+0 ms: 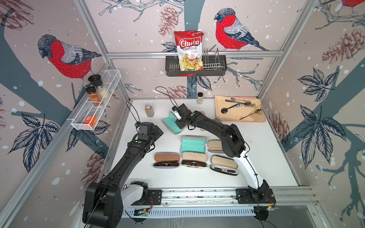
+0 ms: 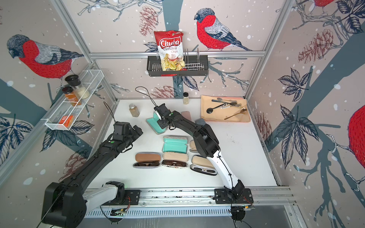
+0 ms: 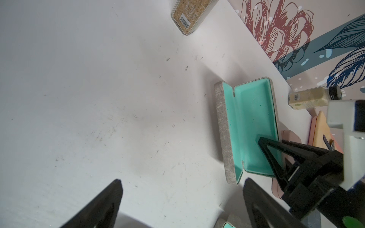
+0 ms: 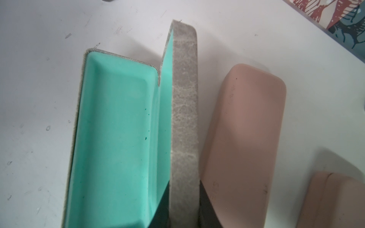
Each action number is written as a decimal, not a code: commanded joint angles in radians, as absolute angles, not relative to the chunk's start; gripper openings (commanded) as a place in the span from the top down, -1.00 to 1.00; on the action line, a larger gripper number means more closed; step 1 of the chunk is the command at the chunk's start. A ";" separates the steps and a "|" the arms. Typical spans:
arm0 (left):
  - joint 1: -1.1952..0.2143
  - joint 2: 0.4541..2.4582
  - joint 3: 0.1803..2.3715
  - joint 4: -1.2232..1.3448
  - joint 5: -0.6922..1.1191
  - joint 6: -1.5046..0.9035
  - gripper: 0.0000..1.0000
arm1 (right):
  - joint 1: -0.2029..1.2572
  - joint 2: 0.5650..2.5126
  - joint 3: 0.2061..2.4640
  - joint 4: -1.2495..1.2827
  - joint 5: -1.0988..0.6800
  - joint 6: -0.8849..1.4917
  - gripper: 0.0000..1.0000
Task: Close the glasses case
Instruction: Place the glasses case at the center of the board.
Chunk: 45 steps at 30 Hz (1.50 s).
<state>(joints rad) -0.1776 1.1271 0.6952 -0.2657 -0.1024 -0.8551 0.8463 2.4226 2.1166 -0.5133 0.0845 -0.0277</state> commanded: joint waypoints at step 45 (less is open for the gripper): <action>-0.175 1.384 0.765 -0.044 0.125 -0.812 -0.88 | 0.829 2.306 2.079 -0.519 -0.033 0.010 0.07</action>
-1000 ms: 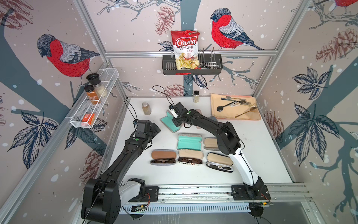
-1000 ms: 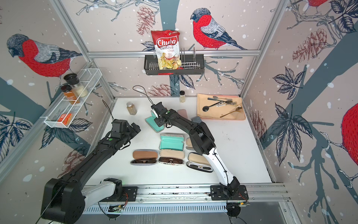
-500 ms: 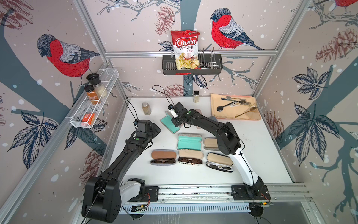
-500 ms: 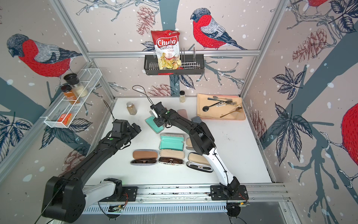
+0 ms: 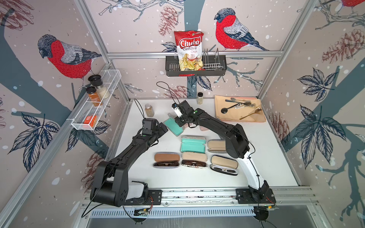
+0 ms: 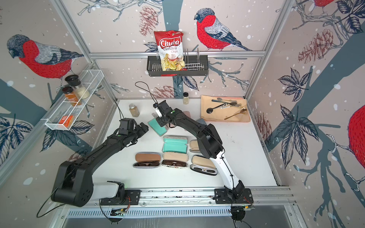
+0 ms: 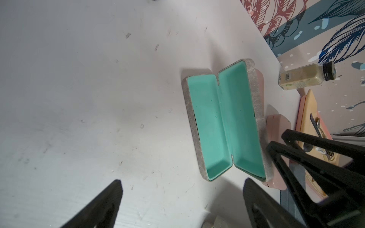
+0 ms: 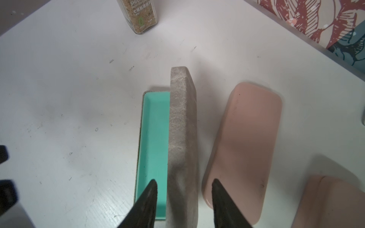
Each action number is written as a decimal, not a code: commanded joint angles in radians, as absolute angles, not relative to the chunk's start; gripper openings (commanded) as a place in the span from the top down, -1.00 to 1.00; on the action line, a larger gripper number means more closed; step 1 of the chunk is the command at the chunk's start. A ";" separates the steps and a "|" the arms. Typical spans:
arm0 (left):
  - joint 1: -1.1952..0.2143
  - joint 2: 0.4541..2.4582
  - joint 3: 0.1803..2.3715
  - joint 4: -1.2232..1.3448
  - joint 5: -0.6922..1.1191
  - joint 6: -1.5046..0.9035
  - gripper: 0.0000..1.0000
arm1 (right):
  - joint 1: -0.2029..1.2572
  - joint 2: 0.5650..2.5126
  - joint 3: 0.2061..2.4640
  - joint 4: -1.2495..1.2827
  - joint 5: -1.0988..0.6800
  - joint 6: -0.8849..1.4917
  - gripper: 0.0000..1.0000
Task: Close the glasses case
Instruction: Place the glasses case at the center of the board, then close the glasses case at the center of the board.
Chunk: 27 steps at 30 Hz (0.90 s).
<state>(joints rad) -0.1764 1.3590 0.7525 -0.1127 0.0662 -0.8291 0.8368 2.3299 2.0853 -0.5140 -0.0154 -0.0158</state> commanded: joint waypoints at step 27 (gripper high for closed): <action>-0.175 1.668 0.792 0.125 0.258 -0.856 1.00 | 0.739 2.331 2.099 -0.544 -0.228 0.081 0.62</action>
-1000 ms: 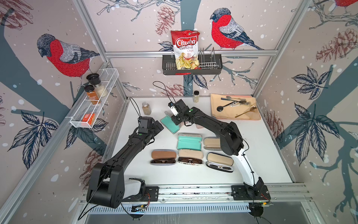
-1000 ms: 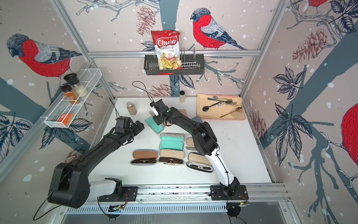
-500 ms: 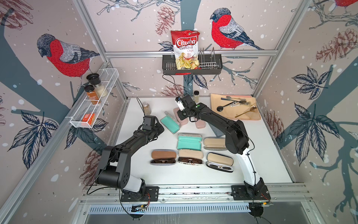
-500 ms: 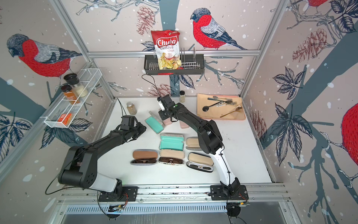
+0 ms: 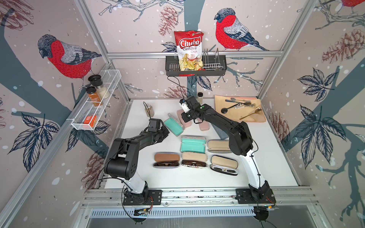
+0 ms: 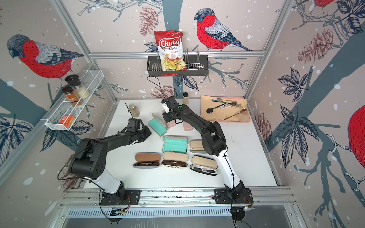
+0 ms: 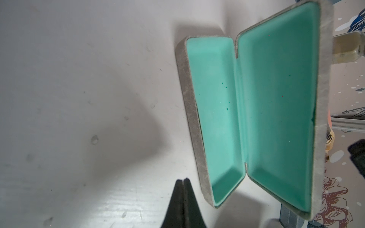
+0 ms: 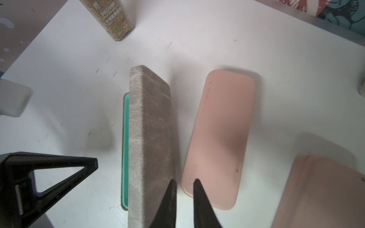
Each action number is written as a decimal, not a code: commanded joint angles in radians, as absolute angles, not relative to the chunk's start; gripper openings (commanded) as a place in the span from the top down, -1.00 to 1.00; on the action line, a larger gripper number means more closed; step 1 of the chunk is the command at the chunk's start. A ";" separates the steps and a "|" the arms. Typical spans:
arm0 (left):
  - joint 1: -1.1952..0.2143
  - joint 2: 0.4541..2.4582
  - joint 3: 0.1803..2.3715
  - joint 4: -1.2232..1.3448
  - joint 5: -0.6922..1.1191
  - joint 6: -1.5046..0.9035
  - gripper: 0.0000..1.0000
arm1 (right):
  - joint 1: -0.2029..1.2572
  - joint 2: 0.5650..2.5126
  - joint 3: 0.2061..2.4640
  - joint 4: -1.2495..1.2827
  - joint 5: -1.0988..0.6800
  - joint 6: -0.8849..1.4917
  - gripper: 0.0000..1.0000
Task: Close the glasses case
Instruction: Close the glasses case at the center of the board.
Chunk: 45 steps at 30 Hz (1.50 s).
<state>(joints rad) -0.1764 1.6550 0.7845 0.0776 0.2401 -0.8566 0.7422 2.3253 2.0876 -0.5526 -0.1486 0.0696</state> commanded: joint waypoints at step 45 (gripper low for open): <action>-0.175 1.832 0.874 0.190 0.330 -0.848 1.00 | 0.742 2.417 2.155 -0.598 -0.366 0.057 0.49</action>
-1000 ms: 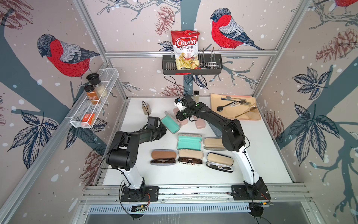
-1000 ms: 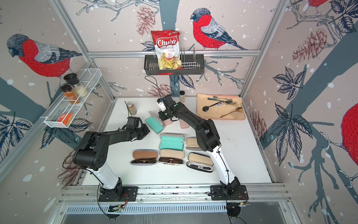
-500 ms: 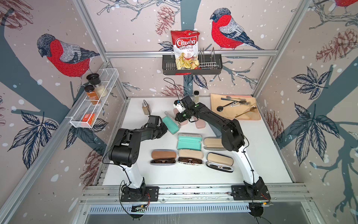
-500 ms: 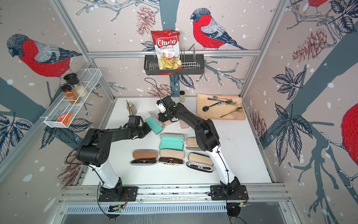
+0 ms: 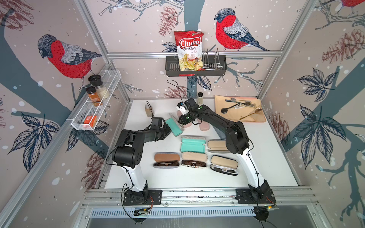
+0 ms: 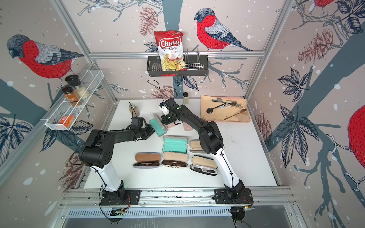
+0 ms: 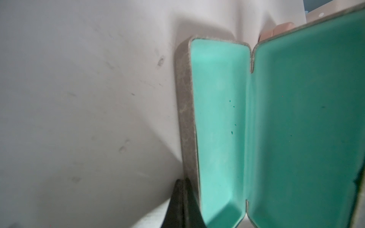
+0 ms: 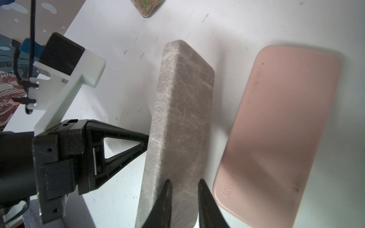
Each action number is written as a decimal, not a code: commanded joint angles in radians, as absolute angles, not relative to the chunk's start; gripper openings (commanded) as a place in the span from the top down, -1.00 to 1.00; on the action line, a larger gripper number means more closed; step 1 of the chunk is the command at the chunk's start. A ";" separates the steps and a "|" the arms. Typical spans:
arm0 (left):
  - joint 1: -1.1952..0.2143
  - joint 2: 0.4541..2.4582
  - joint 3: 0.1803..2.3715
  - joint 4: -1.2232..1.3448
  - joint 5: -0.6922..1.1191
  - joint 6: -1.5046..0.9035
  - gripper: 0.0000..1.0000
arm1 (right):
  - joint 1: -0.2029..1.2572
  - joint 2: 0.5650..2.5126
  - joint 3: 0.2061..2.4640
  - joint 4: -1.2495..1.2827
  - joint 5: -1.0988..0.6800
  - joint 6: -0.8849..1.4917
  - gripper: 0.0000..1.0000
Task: Close the glasses case
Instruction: Close the glasses case at the center of the board.
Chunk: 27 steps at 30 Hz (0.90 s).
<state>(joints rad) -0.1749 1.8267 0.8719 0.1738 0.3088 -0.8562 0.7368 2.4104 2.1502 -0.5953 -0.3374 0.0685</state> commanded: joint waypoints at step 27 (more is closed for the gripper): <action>-0.175 1.835 0.878 0.189 0.342 -0.845 1.00 | 0.759 2.454 2.161 -0.621 -0.419 0.030 0.41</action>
<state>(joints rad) -0.1745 1.8301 0.8722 0.1814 0.3149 -0.8566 0.7525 2.4432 2.1563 -0.5842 -0.3996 0.0471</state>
